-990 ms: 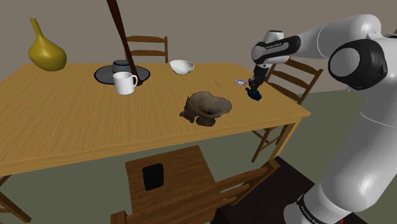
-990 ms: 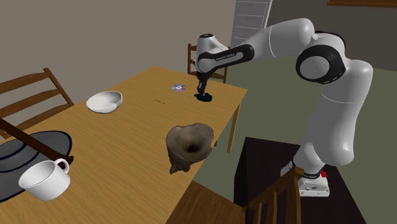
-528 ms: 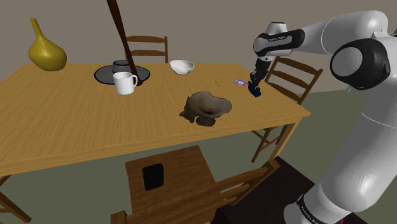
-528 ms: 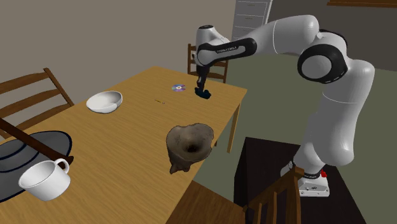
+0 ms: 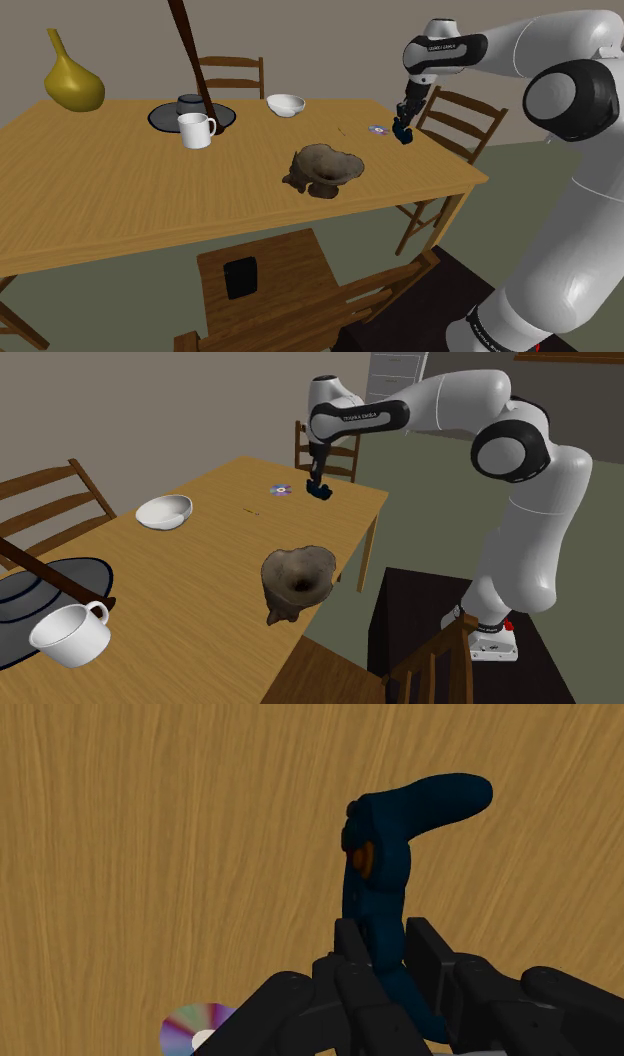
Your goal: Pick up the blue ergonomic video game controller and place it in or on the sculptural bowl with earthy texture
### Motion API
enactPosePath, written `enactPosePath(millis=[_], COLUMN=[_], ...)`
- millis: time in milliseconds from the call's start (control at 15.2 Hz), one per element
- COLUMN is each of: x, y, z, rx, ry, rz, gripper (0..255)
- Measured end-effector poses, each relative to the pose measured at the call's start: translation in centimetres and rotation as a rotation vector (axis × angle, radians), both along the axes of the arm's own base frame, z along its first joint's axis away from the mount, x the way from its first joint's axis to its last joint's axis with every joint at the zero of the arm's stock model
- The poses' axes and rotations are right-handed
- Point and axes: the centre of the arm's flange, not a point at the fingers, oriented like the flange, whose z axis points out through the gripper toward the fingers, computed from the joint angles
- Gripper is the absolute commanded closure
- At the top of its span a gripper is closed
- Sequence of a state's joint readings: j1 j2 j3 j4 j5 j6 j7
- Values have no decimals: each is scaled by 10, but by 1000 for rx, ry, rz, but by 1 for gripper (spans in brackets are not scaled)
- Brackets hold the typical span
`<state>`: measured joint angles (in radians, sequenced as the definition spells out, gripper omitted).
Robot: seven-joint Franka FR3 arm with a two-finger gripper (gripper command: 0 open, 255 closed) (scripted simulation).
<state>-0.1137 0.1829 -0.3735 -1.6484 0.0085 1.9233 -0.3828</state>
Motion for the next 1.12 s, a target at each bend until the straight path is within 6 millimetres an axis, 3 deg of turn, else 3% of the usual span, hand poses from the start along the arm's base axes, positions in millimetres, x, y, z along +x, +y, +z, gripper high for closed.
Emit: enactPosePath(millis=[1122], x=[0], y=[0], z=[90], rx=[0], ry=[0], rz=[0], gripper=[255])
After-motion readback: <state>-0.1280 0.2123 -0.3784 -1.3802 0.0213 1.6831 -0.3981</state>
